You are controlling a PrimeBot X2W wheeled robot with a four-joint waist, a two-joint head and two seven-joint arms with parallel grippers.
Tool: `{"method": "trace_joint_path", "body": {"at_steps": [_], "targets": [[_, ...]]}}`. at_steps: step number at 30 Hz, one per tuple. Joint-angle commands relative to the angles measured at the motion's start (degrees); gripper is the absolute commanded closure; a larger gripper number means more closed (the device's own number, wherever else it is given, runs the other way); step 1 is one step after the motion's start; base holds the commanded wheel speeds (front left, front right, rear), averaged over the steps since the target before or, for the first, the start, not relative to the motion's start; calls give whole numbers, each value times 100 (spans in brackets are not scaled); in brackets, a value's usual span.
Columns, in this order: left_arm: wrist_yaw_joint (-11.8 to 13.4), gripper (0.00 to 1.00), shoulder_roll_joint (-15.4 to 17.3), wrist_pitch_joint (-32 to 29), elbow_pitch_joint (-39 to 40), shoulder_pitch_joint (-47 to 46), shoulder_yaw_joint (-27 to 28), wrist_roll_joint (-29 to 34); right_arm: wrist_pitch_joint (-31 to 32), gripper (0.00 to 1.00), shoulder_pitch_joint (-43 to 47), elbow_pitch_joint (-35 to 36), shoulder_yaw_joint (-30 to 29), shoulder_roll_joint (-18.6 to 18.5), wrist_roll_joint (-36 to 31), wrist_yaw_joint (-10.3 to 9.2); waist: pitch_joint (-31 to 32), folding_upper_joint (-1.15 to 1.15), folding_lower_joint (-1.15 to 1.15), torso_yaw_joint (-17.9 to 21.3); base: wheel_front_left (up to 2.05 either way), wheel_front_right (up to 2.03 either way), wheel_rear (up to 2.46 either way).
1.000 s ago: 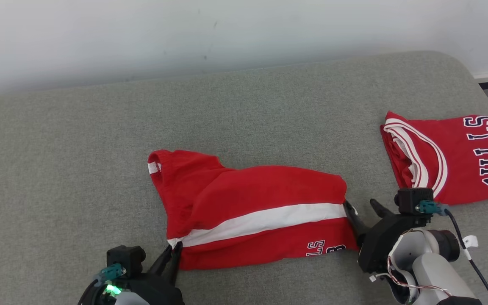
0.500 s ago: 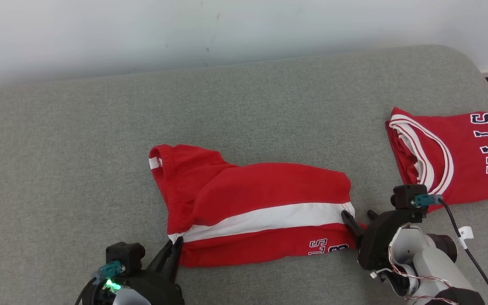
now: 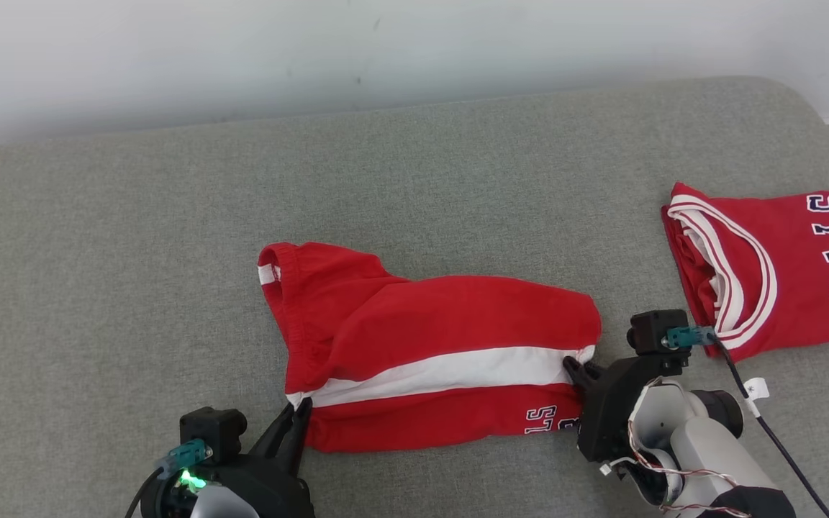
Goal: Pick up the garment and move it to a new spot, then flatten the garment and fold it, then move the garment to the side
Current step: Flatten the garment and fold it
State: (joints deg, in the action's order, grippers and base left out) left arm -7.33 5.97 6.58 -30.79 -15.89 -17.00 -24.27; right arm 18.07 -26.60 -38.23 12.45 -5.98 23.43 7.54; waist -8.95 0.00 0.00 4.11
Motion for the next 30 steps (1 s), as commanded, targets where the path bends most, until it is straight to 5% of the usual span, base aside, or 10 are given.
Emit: {"method": "trace_joint_path", "body": {"at_steps": [1,23,30], "targets": [[10,100,28,48,-34,-30,2,-28,-100,100,77,52,59,-31,-56,-13,19,0,0,3,0,0,0],[43,100,-76,557,635,-215,260,-555,-1234,100,-18,1040,-248,-111,-836,-13,398,0,0,56,0,0,0],[5,100,-165,286,813,-622,206,-964,-1303,100,-319,1072,-231,-32,-737,-13,397,0,0,55,0,0,0]]}}
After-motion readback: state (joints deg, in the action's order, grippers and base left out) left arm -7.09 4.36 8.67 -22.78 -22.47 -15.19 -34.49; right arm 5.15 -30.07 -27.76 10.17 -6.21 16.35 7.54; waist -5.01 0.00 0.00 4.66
